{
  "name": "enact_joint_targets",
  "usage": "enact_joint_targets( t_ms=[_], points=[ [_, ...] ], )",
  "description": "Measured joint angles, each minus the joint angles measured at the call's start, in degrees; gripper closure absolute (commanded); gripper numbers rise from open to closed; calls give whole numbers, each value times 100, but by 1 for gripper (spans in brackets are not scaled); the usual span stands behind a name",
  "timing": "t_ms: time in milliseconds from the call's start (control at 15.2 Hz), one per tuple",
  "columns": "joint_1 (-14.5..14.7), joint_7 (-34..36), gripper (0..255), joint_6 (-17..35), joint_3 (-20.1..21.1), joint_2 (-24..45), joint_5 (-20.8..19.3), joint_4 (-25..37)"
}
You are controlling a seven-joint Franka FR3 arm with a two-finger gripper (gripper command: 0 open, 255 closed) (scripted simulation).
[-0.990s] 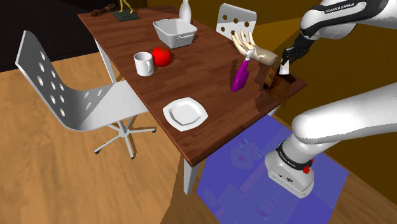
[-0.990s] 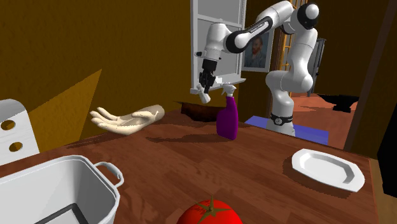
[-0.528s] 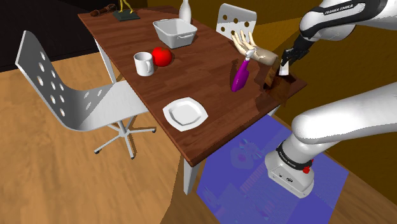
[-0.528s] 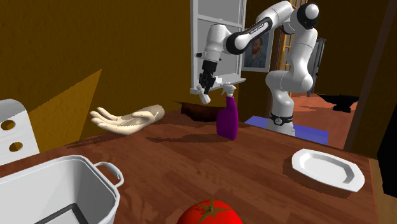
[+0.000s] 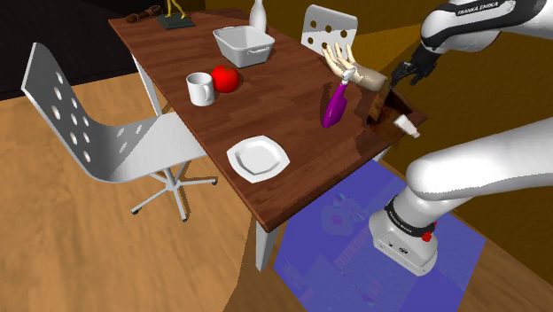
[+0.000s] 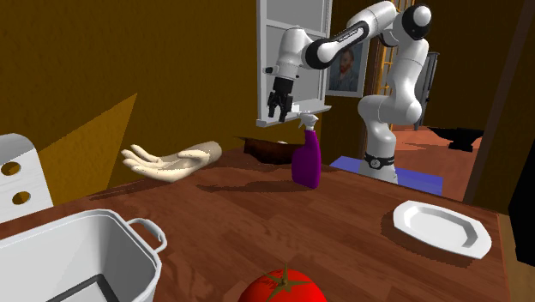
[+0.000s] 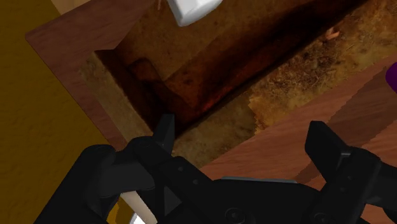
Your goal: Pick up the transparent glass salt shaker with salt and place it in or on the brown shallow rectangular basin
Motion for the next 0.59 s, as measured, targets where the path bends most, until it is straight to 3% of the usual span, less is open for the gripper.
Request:
enact_joint_targets(
  t_ms=[198, 594],
  points=[
    [-50, 15, 0, -489, 99, -260, -26, 235],
    [-57, 37, 0, -585, 135, -319, -31, 264]
  ],
)
